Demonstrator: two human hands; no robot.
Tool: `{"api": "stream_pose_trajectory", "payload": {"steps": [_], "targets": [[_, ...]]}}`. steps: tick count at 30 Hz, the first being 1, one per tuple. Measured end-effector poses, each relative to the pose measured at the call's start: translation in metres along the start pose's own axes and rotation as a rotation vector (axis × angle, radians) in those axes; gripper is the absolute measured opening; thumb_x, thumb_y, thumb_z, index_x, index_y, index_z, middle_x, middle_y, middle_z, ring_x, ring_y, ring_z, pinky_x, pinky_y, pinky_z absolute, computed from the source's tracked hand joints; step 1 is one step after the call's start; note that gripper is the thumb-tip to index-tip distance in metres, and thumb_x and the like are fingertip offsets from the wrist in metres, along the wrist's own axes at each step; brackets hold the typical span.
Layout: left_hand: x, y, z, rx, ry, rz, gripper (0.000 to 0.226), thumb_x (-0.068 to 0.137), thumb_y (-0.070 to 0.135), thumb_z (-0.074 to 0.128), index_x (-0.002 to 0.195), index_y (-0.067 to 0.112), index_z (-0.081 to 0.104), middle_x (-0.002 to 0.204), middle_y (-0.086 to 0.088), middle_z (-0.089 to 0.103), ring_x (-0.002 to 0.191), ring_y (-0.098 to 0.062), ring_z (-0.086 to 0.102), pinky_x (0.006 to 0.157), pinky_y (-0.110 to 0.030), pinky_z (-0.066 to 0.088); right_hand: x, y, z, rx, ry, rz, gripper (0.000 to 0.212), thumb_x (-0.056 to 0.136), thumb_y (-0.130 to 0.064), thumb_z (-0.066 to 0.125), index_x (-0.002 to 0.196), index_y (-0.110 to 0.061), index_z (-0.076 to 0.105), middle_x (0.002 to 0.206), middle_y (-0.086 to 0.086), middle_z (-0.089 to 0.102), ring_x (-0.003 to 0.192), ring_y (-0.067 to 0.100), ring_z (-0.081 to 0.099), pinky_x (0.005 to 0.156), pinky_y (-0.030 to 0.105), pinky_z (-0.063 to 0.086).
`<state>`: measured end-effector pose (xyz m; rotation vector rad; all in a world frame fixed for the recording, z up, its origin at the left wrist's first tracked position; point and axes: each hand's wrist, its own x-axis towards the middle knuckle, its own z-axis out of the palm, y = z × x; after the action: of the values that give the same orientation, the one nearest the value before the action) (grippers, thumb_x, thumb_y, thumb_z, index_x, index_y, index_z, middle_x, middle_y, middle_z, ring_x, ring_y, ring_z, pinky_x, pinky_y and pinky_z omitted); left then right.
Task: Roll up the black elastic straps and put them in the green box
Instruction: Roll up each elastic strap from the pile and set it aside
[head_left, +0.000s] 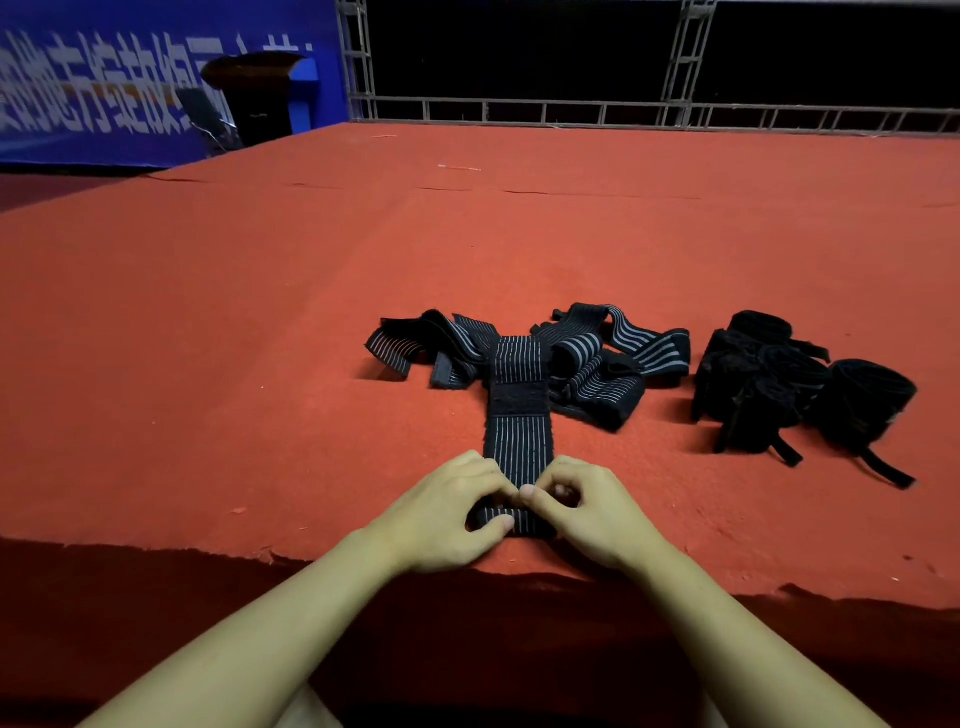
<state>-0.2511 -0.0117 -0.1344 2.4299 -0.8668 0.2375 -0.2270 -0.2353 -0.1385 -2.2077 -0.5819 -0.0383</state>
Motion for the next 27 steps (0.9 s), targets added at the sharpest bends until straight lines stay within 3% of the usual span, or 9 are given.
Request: {"api": "stream_pose_trajectory", "payload": {"steps": [3,6,10,14,18,21,24,27], "targets": [[-0.003,0.001,0.001,-0.006,0.019,0.011,0.019,0.094,0.035,0.063,0.108,0.024,0.070,0.098,0.020,0.057,0.100,-0.001,0.049,0.092,-0.019,0.040,0.000,-0.001,-0.015,0.059,-0.179,0.010,0.015,0.092,-0.033,0.075,0.079,-0.026,0.074,0.084,-0.013,0.066,0.081,0.007,0.062,0.077,0.034,0.053],[-0.005,0.002,-0.001,-0.030,0.018,0.005,0.014,0.096,0.032,0.062,0.104,0.026,0.072,0.095,0.023,0.059,0.100,0.000,0.050,0.091,-0.018,0.040,-0.006,0.000,-0.021,0.019,-0.217,-0.088,0.009,0.091,-0.033,0.076,0.083,-0.030,0.075,0.087,-0.015,0.069,0.092,0.013,0.060,0.085,0.029,0.046],[-0.006,0.004,-0.001,-0.028,0.012,0.012,0.015,0.094,0.029,0.061,0.106,0.026,0.071,0.096,0.022,0.060,0.098,0.001,0.050,0.090,-0.017,0.040,-0.011,0.000,-0.017,0.027,-0.167,-0.107,0.006,0.090,-0.035,0.077,0.085,-0.032,0.076,0.085,-0.013,0.071,0.091,0.014,0.062,0.085,0.033,0.048],[-0.006,0.007,-0.002,-0.027,0.015,-0.033,0.018,0.095,0.033,0.058,0.113,0.034,0.058,0.101,0.017,0.057,0.097,-0.002,0.052,0.087,-0.026,0.046,-0.011,0.000,-0.015,0.140,-0.122,-0.051,0.007,0.089,-0.027,0.078,0.091,-0.029,0.072,0.080,-0.004,0.071,0.075,0.005,0.065,0.077,0.035,0.053],[-0.006,0.007,0.001,-0.003,0.075,0.034,0.008,0.097,0.029,0.063,0.105,0.027,0.067,0.105,0.016,0.054,0.099,-0.007,0.054,0.086,-0.030,0.048,-0.012,0.003,-0.012,-0.031,-0.051,-0.092,0.006,0.088,-0.034,0.079,0.085,-0.032,0.074,0.079,-0.008,0.069,0.084,0.011,0.062,0.079,0.030,0.049],[-0.007,0.003,0.003,0.028,0.105,0.034,0.014,0.096,0.037,0.067,0.105,0.027,0.071,0.106,0.015,0.053,0.098,-0.008,0.053,0.086,-0.033,0.048,-0.012,0.005,-0.010,-0.107,0.004,-0.157,0.009,0.088,-0.035,0.079,0.082,-0.029,0.075,0.077,-0.013,0.066,0.085,0.008,0.056,0.073,0.017,0.042],[-0.008,0.002,0.004,0.090,0.071,0.044,0.026,0.093,0.047,0.067,0.111,0.029,0.069,0.106,0.016,0.052,0.099,-0.007,0.050,0.091,-0.035,0.045,-0.012,0.010,-0.006,-0.176,0.068,-0.197,0.023,0.087,-0.052,0.069,0.079,-0.031,0.075,0.076,-0.018,0.058,0.085,0.002,0.050,0.073,0.011,0.037],[-0.007,0.002,0.004,0.104,0.077,0.028,0.022,0.095,0.046,0.063,0.111,0.032,0.069,0.105,0.017,0.049,0.099,-0.006,0.049,0.091,-0.035,0.044,-0.014,0.011,-0.006,-0.181,0.094,-0.191,0.032,0.089,-0.060,0.060,0.083,-0.033,0.076,0.081,-0.017,0.055,0.089,0.003,0.049,0.076,0.015,0.039]]}}
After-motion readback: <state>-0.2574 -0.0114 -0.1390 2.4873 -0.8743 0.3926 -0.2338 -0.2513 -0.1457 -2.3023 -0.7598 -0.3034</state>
